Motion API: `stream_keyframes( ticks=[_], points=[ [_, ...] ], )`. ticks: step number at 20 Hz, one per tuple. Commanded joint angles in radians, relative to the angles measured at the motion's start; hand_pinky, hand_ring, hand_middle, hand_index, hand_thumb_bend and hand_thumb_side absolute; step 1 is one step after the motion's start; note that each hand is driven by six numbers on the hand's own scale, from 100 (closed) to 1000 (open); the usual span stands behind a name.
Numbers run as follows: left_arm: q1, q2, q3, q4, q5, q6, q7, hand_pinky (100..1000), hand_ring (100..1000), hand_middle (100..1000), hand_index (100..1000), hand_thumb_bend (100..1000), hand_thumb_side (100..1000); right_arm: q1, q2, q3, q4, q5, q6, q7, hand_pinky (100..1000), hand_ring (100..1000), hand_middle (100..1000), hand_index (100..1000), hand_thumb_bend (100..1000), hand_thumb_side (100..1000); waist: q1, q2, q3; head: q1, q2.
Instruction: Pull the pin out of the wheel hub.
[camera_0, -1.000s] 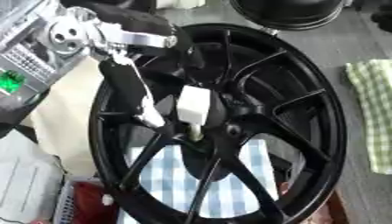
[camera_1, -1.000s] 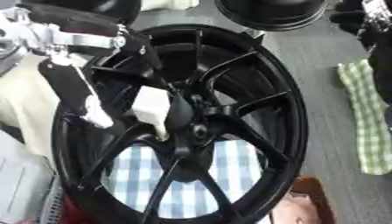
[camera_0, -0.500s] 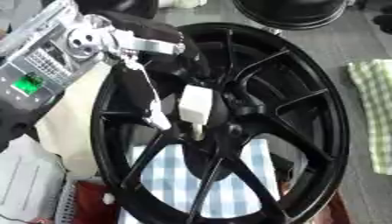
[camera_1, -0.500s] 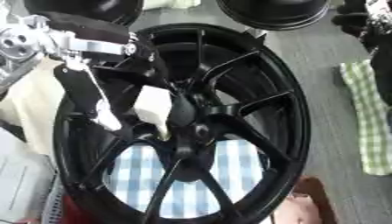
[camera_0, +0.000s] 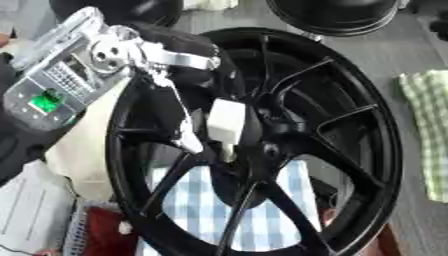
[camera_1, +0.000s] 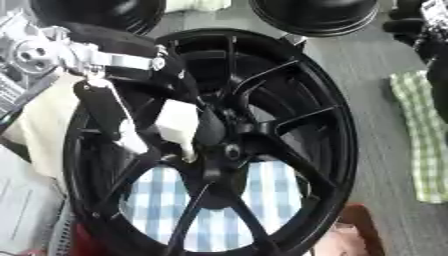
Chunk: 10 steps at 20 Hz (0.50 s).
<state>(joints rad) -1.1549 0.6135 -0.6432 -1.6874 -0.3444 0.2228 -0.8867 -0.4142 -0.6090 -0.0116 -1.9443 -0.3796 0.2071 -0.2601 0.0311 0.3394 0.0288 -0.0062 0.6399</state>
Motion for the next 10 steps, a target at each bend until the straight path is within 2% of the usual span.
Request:
stream_keyframes(
  ticks=[1, 3, 4, 10],
  points=[
    [-0.017, 0.005, 0.010, -0.005, 0.005, 0.008, 0.013, 823, 769, 640, 783, 625, 297, -0.015, -0.012, -0.008, -0.008, 0.001, 0.002, -0.001, 886, 730, 654, 702, 100, 650, -0.004, -0.017, -0.002, 0.005, -0.012],
    [-0.017, 0.004, 0.008, -0.004, 0.001, 0.010, 0.020, 807, 741, 598, 751, 601, 281, -0.014, -0.011, -0.010, -0.009, 0.000, 0.002, -0.002, 886, 730, 654, 702, 100, 650, -0.003, -0.017, -0.002, 0.006, -0.012],
    [-0.016, 0.004, 0.008, -0.003, -0.001, 0.011, 0.023, 799, 718, 565, 721, 532, 272, -0.014, -0.011, -0.010, -0.009, 0.000, 0.001, -0.003, 886, 730, 654, 702, 100, 650, -0.003, -0.018, -0.002, 0.006, -0.012],
    [-0.013, -0.001, 0.010, 0.003, 0.020, 0.038, 0.076, 761, 636, 479, 618, 336, 238, -0.012, -0.009, -0.012, -0.009, 0.000, 0.002, -0.007, 886, 731, 654, 702, 100, 650, -0.005, -0.018, -0.003, 0.009, -0.012]
  ],
)
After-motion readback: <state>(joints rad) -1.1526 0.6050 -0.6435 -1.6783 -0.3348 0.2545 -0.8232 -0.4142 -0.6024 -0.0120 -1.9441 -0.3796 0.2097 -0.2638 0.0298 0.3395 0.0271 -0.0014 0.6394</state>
